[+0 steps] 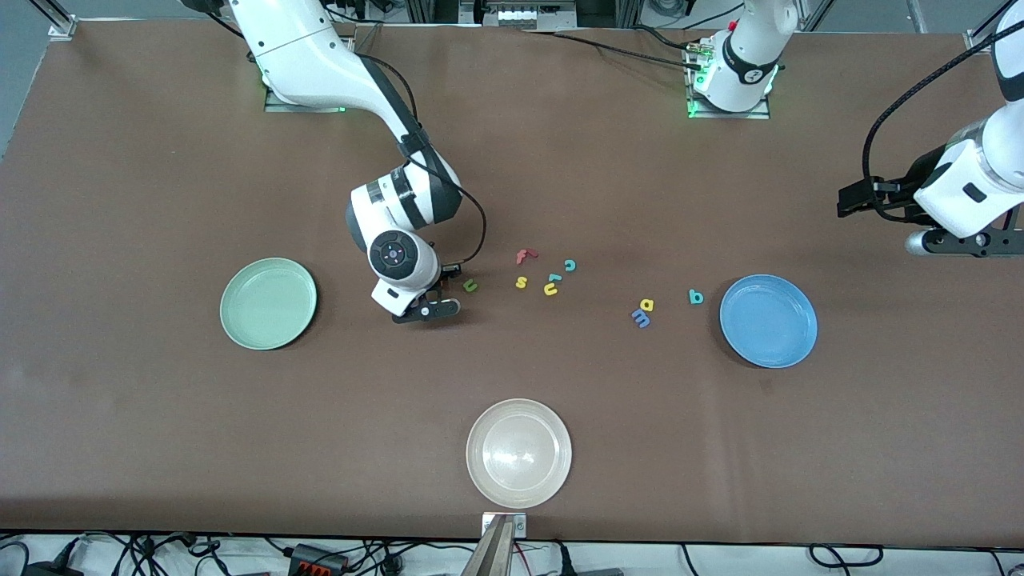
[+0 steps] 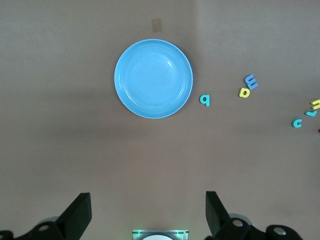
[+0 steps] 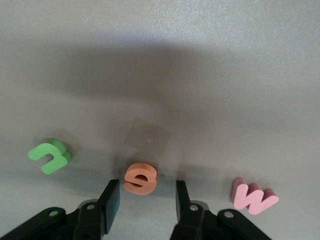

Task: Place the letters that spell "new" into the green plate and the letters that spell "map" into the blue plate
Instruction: 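Grasp the orange e with the right gripper while the left gripper reaches out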

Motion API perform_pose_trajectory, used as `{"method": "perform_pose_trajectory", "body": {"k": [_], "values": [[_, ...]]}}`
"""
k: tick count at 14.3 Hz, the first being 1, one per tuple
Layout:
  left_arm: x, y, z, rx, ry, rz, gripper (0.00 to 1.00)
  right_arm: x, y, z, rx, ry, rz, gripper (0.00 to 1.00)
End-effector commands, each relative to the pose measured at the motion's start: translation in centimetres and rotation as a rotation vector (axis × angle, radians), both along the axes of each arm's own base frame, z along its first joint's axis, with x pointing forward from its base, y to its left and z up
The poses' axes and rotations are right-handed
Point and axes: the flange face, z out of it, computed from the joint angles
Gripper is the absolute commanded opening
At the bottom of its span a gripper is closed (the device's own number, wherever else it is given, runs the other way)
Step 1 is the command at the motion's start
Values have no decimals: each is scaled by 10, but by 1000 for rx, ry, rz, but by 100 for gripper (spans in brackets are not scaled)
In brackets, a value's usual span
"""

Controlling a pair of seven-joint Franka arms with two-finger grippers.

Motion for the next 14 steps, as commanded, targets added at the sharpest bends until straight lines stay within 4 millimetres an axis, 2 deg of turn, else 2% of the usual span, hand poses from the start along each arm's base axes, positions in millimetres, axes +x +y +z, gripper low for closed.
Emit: {"method": "perform_pose_trajectory", "body": {"k": [1,8,14], "values": [[1,0,6,-21,-12,-16,100,4,6,3,15,-24,-53,53],[0,-7,6,-22,-6,-28,100,3,7,2,5,-30,-58,53],[0,-12,7,-21,-7,-31,100,0,6,-7,-4,-19,-58,51]]}}
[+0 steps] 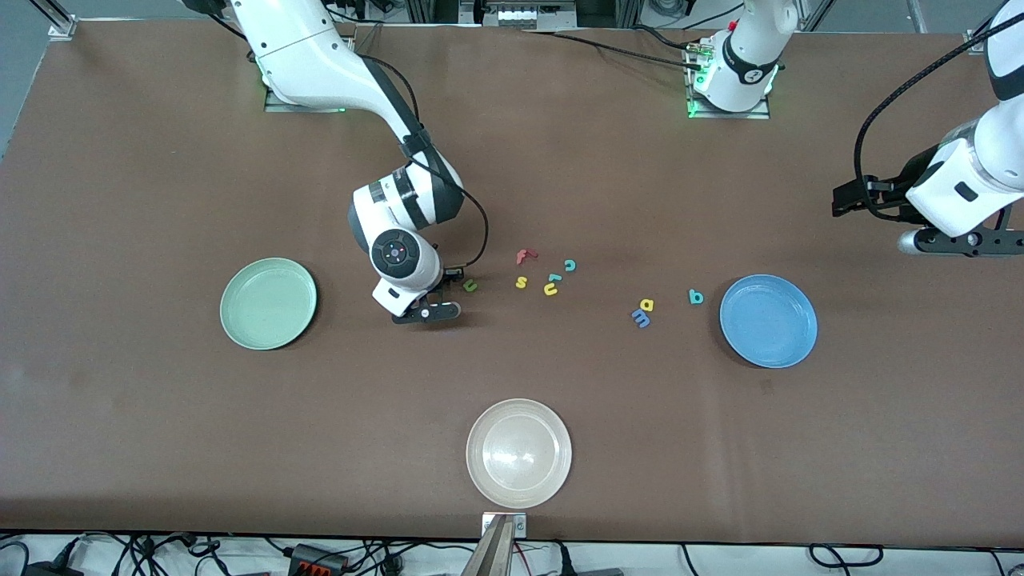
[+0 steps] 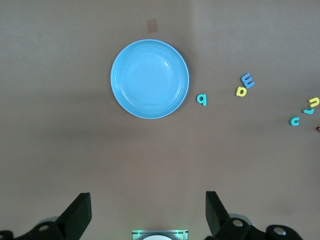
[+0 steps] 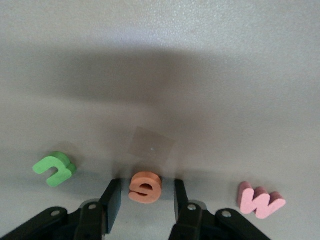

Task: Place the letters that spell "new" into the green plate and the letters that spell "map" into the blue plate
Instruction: 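Grasp the orange e with the right gripper while the left gripper reaches out, then drop the orange e onto the green plate while the left gripper grasps the blue E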

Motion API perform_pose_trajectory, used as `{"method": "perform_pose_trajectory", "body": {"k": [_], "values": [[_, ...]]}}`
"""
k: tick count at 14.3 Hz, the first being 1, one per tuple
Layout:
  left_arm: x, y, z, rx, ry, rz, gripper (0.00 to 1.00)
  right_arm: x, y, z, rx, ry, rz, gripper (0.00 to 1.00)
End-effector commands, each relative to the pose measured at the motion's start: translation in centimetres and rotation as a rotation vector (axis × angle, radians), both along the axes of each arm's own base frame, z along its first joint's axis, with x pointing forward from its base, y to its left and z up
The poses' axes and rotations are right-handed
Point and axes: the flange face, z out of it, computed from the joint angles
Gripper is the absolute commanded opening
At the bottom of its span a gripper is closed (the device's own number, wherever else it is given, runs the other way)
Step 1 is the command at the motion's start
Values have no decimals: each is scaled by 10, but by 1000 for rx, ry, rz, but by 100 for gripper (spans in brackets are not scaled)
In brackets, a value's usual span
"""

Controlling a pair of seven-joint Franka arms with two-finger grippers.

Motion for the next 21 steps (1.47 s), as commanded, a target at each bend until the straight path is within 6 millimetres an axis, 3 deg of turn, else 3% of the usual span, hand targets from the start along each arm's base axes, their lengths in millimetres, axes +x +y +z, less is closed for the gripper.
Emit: {"method": "perform_pose_trajectory", "body": {"k": [1,4,6,8,10,11,12,14,15,17,19,21], "values": [[0,-4,7,-19,-6,-10,100,-1,3,-3,0,0,-12,47],[2,-9,2,-39,-4,-8,100,2,0,-2,3,-1,-8,12],[10,-15,-19,-71,37,-22,100,-2,7,1,6,-5,2,6],[21,-41,-53,-76,87,-71,100,0,7,11,12,-11,-4,3],[33,-78,-107,-75,170,-127,100,14,-5,45,26,-39,-25,3],[37,-94,-128,-70,187,-159,100,25,-24,68,21,-52,-47,3],[38,-102,-143,-70,196,-184,100,39,-55,90,-1,-50,-76,3],[38,-130,-165,-93,208,-306,100,59,-119,111,-55,-21,-116,3],[43,-139,-176,-121,173,-389,100,68,-157,114,-82,-17,-132,3],[53,-147,-207,-171,90,-554,100,70,-207,108,-114,14,-133,3],[55,-150,-242,-191,17,-631,100,67,-234,99,-135,35,-155,3],[52,-166,-270,-182,-37,-601,100,68,-263,86,-150,49,-166,4]]}}
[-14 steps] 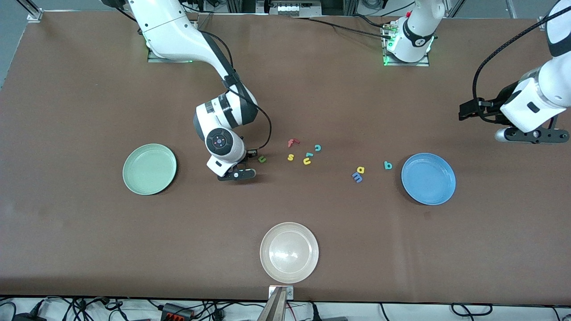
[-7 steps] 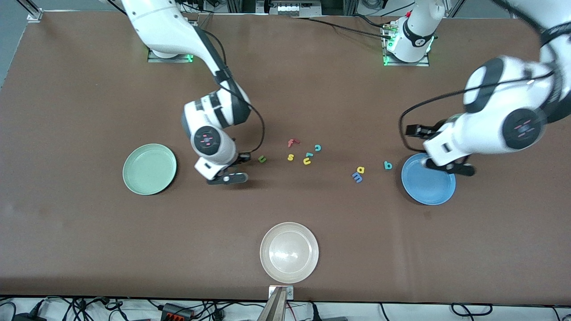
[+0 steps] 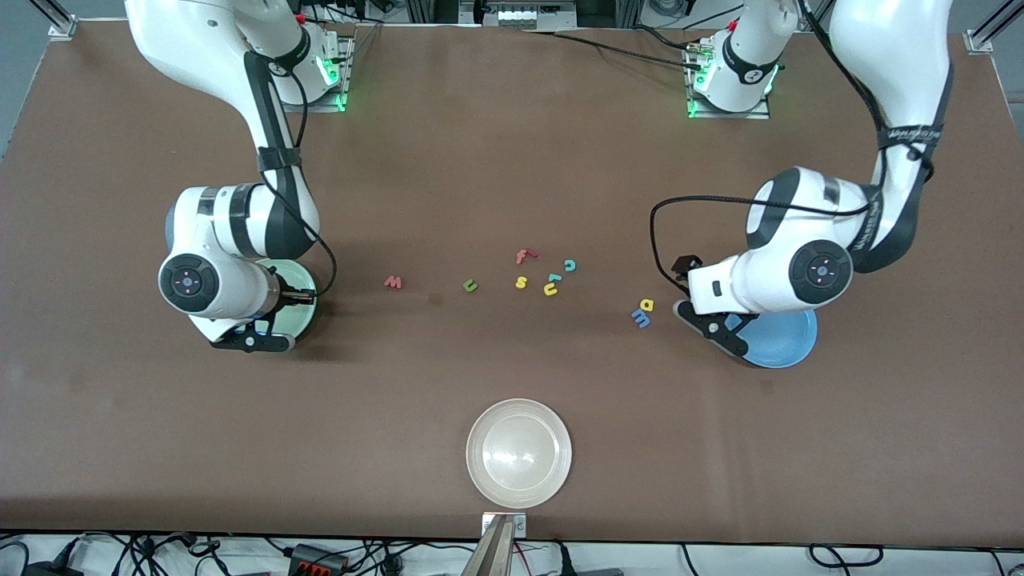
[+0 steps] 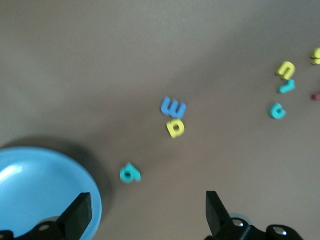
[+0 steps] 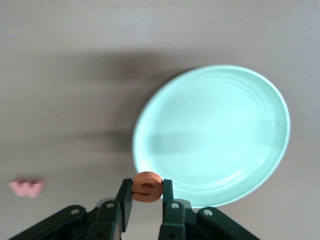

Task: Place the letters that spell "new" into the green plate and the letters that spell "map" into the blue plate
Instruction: 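Drop the orange e onto the green plate while the left gripper grasps the blue E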

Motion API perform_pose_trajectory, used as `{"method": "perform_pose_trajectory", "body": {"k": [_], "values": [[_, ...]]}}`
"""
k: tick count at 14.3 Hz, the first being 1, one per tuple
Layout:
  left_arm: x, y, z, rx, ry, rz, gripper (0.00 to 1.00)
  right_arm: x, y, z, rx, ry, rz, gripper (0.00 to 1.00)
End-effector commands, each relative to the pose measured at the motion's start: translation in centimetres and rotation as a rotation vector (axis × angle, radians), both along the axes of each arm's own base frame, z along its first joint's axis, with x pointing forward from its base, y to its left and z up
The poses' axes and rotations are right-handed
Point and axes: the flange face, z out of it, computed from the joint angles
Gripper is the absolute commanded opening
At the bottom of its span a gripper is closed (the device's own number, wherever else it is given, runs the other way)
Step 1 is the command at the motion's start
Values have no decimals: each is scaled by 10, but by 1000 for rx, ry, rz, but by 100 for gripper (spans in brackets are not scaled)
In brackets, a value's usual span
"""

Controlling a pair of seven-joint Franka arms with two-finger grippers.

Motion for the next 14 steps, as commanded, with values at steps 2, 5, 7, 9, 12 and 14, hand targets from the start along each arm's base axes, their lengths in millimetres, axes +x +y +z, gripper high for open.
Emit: {"method": "perform_pose_trajectory", "body": {"k": [2,5,7,9,12,14], "values": [[-2,-15,-39,37,-54,186,100,1,-44,-27,-7,25,26,4],[-2,-36,-60,89,-53,441,100,6,-81,-43,-2,17,20,5],[1,-46,-77,90,-71,655,100,6,-81,-53,-7,20,19,6],[3,-52,-100,90,-71,822,100,7,-79,-63,-16,8,26,8],[-2,-62,-115,101,-57,883,93,9,-84,-76,-33,-4,28,41],[-5,-63,-123,109,-45,882,66,9,-85,-75,-32,-5,25,100]]}}
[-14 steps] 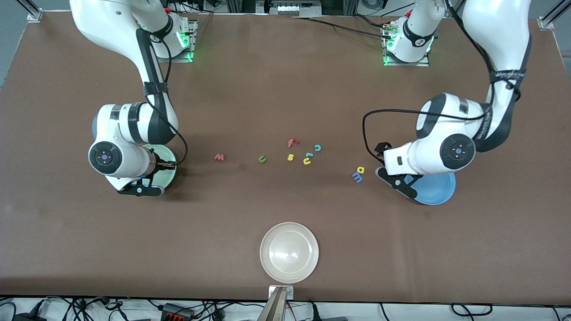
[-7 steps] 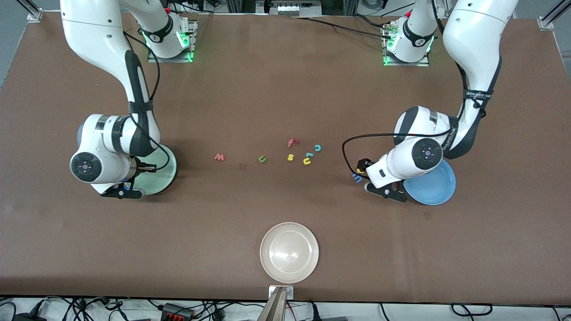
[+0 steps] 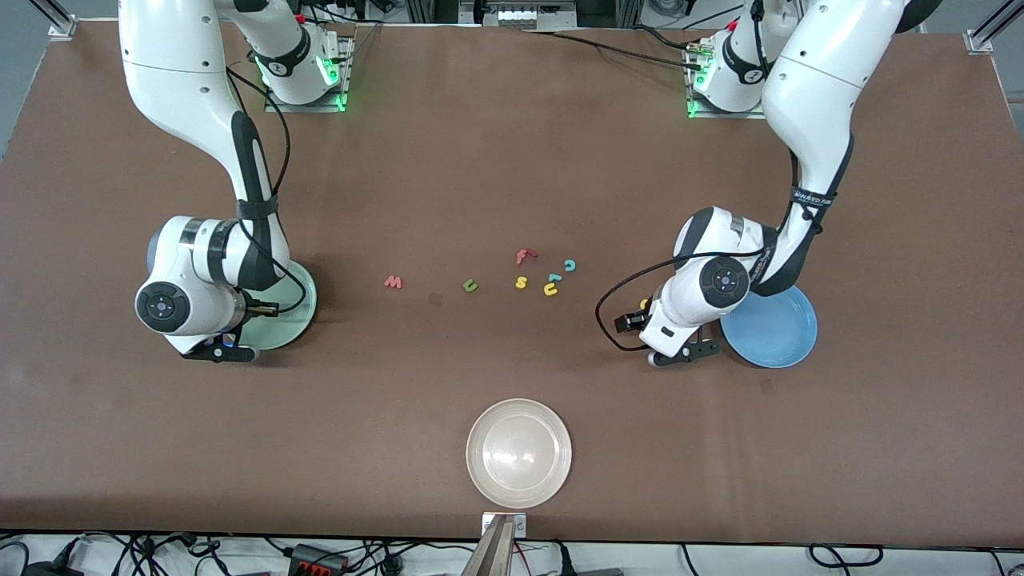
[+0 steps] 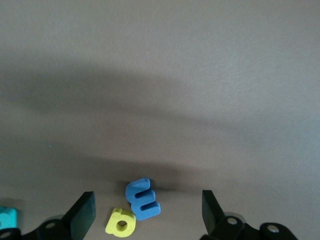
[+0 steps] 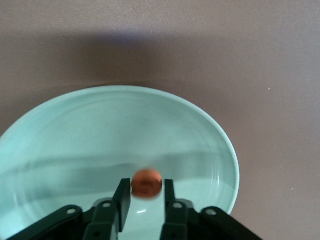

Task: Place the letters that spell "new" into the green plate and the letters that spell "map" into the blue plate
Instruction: 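Drop the orange e onto the green plate while the left gripper grasps the blue E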

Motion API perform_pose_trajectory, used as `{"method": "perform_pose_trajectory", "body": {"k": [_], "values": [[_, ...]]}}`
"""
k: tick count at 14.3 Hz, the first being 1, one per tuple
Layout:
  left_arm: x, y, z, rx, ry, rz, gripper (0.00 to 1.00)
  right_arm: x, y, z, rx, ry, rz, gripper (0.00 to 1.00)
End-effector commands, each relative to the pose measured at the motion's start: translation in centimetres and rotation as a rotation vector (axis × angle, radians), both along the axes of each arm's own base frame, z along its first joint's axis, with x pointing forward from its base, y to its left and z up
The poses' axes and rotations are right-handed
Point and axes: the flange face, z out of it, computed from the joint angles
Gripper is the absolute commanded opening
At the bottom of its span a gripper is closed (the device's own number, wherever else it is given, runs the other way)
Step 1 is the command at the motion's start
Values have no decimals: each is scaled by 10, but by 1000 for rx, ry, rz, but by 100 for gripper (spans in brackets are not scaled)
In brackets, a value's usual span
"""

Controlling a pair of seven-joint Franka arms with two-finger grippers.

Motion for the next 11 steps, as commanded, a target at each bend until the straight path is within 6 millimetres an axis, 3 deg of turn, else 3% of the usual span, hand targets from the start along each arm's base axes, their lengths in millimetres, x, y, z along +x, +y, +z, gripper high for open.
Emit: {"method": "perform_pose_trajectory", "body": {"k": [1,4,6,8,9,11], "values": [[2,-4,-4,13,-5,17,65,2,5,7,19,-12,1,100],[-2,-4,-22,16,16,15,59,6,43,50,61,-24,40,100],[1,-5,-21,14,12,16,53,4,89,68,99,-58,87,100],[-1,-5,-21,18,18,14,39,-1,137,74,153,-75,119,100],[-1,-5,-21,18,20,12,31,-5,155,74,173,-79,131,97],[-4,-7,-20,21,26,6,15,-17,201,75,209,-87,150,80]]}}
